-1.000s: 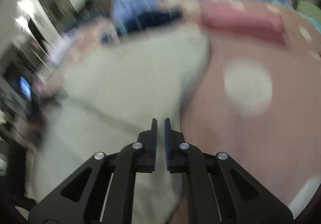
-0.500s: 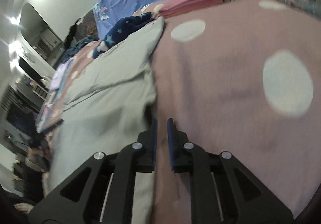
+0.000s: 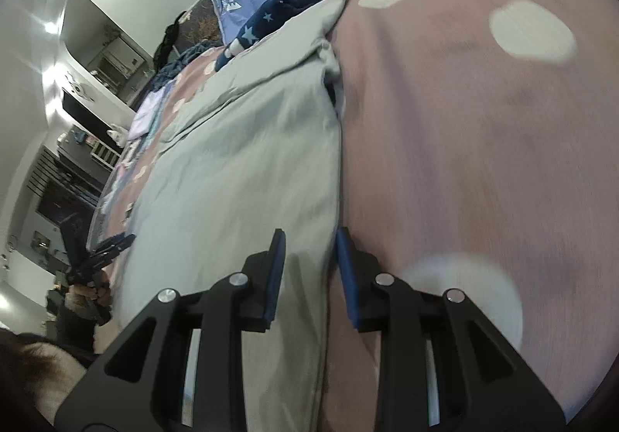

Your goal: Fold small clothes

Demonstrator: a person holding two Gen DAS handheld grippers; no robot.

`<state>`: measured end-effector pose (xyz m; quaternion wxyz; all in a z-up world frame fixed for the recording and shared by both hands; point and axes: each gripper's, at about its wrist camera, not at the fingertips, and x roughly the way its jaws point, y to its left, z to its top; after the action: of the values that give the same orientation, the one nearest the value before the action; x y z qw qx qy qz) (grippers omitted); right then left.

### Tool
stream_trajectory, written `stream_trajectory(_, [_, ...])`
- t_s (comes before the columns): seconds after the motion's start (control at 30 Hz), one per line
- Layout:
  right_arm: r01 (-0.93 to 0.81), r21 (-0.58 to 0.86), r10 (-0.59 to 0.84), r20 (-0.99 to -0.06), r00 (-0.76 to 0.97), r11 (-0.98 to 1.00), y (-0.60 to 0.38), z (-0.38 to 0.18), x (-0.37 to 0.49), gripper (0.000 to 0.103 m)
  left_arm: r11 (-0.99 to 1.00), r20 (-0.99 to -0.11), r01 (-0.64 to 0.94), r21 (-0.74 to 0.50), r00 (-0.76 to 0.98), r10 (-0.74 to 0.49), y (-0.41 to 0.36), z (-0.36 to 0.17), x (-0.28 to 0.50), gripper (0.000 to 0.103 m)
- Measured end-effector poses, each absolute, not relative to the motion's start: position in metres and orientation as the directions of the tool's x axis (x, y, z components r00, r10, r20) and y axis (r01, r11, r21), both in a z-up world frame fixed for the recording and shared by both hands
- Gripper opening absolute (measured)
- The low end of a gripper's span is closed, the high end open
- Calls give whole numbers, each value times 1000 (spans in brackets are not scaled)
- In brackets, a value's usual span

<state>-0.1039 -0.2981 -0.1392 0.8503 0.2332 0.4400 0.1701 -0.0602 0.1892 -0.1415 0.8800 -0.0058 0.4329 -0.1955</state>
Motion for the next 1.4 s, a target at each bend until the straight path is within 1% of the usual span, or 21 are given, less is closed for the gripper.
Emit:
stream_trajectory(0.1, [-84, 599, 539, -640, 547, 796, -303, -143, -128, 28, 904, -747, 354, -240, 527, -405, 194, -142, -82, 48])
stream_trajectory(0.23, [-105, 639, 590, -617, 521, 762, -304, -143, -159, 30, 874, -738, 382, -300, 488, -466, 195, -141, -108, 47])
stream_trajectory(0.37, [-142, 653, 621, -598, 507, 744, -295, -144, -170, 40, 875, -737, 382, -297, 491, -464, 193, -143, -121, 47])
stream_trajectory(0.47, [-155, 662, 633, -581, 512, 733, -288, -144, -163, 42, 880, -730, 353, -317, 502, -464, 194, -144, -118, 47])
stream_trajectory(0.53, [-162, 656, 631, -583, 512, 737, -283, -144, -164, 32, 888, -731, 342, -308, 512, -451, 194, -141, -119, 44])
stream_trajectory(0.57, [-162, 658, 635, -585, 504, 735, -282, -145, -164, 22, 891, -730, 334, -309, 517, -447, 196, -141, -121, 35])
stream_trajectory(0.6, [-156, 667, 641, -584, 499, 729, -283, -147, -165, 12, 887, -719, 324, -329, 523, -457, 201, -140, -122, 21])
stream_trajectory(0.63, [-140, 680, 644, -578, 502, 720, -285, -148, -164, 11, 881, -706, 314, -355, 528, -473, 208, -140, -123, 13])
stream_trajectory(0.67, [-132, 695, 648, -560, 516, 706, -288, -149, -167, 8, 862, -667, 284, -420, 547, -505, 221, -140, -122, 3])
stream_trajectory(0.7, [-131, 713, 656, -538, 529, 689, -292, -148, -166, 7, 854, -647, 262, -450, 563, -514, 229, -139, -121, 2])
stream_trajectory(0.77, [-148, 745, 674, -478, 563, 651, -295, -137, -159, 7, 839, -598, 233, -492, 610, -520, 242, -130, -119, 2])
stream_trajectory(0.83, [-193, 752, 682, -416, 602, 630, -296, -116, -150, 6, 831, -546, 261, -491, 651, -527, 241, -111, -118, 2])
stream_trajectory(0.93, [-315, 717, 681, -296, 670, 622, -294, -58, -137, 6, 831, -447, 342, -440, 719, -532, 228, -61, -119, 2])
stream_trajectory(0.97, [-352, 703, 682, -257, 685, 618, -293, -40, -136, 6, 831, -399, 372, -414, 746, -533, 222, -36, -121, 2])
stream_trajectory(1.03, [-414, 674, 686, -190, 703, 611, -293, -10, -142, 6, 838, -351, 396, -376, 776, -524, 216, -8, -128, 1])
stream_trajectory(1.07, [-448, 631, 671, -160, 724, 633, -291, 12, -151, 6, 845, -326, 405, -349, 793, -515, 213, 9, -135, 1])
stream_trajectory(1.2, [-505, 505, 633, -111, 766, 700, -296, 52, -192, 6, 866, -256, 413, -282, 838, -483, 211, 47, -168, 1])
stream_trajectory(1.27, [-509, 451, 607, -98, 788, 733, -300, 59, -217, 6, 868, -246, 398, -297, 847, -472, 216, 51, -184, 1])
stream_trajectory(1.33, [-484, 451, 581, -101, 807, 750, -308, 55, -238, 6, 867, -255, 370, -334, 850, -461, 222, 45, -201, 1])
stream_trajectory(1.4, [-444, 465, 556, -134, 820, 766, -312, 47, -247, 6, 867, -256, 345, -359, 857, -447, 226, 39, -215, 0])
